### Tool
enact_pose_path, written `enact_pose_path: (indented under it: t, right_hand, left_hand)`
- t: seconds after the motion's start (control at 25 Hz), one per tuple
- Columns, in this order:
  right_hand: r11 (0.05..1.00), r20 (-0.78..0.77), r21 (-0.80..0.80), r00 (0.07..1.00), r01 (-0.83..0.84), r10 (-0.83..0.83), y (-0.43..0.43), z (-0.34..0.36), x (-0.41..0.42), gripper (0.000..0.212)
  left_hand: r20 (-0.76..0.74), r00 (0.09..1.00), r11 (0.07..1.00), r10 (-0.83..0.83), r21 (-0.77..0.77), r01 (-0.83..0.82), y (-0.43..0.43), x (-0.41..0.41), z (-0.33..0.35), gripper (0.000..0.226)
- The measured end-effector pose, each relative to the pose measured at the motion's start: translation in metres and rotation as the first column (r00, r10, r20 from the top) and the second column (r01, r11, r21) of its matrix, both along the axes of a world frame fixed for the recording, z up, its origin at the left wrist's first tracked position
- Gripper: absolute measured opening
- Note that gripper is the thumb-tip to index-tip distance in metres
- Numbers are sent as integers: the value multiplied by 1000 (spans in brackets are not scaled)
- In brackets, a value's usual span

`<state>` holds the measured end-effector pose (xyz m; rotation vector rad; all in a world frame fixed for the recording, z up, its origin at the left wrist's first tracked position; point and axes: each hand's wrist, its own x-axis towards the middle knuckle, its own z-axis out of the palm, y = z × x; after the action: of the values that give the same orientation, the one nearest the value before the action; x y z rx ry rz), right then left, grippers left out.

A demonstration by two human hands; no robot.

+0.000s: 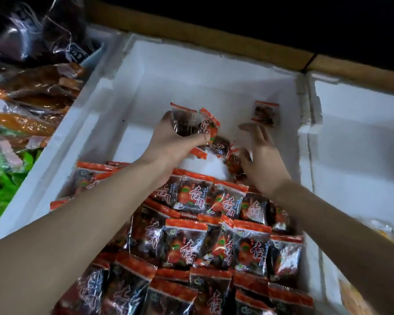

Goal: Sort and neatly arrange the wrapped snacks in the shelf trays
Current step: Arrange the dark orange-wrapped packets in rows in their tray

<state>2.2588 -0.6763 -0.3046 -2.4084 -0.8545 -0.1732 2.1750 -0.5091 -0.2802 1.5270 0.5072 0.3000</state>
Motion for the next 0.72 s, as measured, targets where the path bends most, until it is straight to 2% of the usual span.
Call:
enact_pose_path:
  t: [0.12, 0.2, 0.36, 0.56, 0.68, 0.72]
  right_hand:
    - [959, -105, -252, 981, 130, -161, 3, -14, 60, 63]
    - [932, -143, -312, 960, 186, -239, 5, -20, 86, 69]
    - [941, -156, -232, 946, 245, -284, 14, -19, 95, 59]
    - [967, -120, -250, 990, 45, -77, 30, -12, 54, 30]
    - [974, -143, -187, 977, 130, -158, 35, -5, 49, 27]
    - [970, -182, -160, 960, 185, -213, 37, -4, 51, 33]
  left_hand:
    - [61, 998, 997, 33, 68, -37, 6, 4, 0, 43]
    - [78, 996, 992, 38, 120, -48, 8, 8, 3, 43]
    - [83, 996, 990, 14, 136, -25, 12, 8, 1, 45]
    - [75, 997, 993, 5, 115, -13, 11, 1, 3, 45]
    - [57, 998, 992, 4, 126, -11, 11, -4, 6, 43]
    - [54, 999, 992, 11, 129, -17, 11, -5, 5, 42]
